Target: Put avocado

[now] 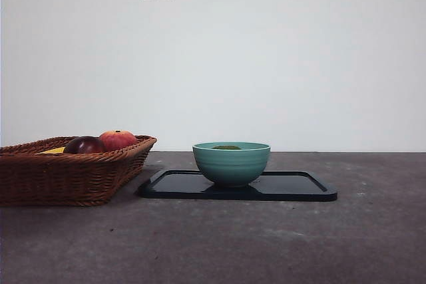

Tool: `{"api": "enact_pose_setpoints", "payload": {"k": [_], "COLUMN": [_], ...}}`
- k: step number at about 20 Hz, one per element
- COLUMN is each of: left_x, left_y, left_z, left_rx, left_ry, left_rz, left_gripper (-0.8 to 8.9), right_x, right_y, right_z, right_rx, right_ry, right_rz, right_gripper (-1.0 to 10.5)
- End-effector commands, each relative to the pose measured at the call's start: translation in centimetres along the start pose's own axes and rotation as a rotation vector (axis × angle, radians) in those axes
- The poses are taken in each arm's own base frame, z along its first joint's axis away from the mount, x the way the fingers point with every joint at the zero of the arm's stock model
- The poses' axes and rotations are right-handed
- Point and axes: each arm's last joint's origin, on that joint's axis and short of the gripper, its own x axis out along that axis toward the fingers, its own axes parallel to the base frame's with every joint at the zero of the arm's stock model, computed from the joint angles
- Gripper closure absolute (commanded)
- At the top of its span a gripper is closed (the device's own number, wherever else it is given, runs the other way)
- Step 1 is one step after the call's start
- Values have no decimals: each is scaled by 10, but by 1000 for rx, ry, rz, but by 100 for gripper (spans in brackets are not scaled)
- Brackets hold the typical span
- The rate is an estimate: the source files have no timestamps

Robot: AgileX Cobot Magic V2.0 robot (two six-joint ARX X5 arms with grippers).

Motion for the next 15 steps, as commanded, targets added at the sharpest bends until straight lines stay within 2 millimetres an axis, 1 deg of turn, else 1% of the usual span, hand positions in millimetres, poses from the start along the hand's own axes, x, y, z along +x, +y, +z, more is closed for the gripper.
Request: {"api": "enact_pose_setpoints", "payload": {"k": [1, 3, 5, 7, 9, 12, 14, 15], "left_x": [-1, 7, 21, 38, 56, 79, 90, 93], "left_y": [12, 25, 37, 50, 58, 63, 63, 63], "left_z": [1, -5, -14, -32, -57, -98, -121, -129], "left_rx": [-44, -59, -84, -101, -97, -96, -127, -142], "left_ry": [-27, -63, -133, -213, -262, -293, -295, -285], "left_rz": [179, 342, 450, 526, 496, 431, 373, 361], "left_gripper": [795, 795, 795, 795, 795, 795, 795, 795], "right_x": [-1, -1, -1, -1, -1, -1, -1, -1], "right_y": [1, 1, 1, 1, 1, 1, 1, 1], "right_z": [2, 2, 2, 2, 2, 2, 2, 2], "right_rx": [-6, -6, -6, -6, -6, -6, -6, -6], "right_ry": [-15, -15, -15, -15, -15, -15, -15, -15], "right_rz": [10, 10, 10, 10, 10, 10, 10, 10], "right_gripper": [928, 928, 928, 928, 928, 928, 928, 928]}}
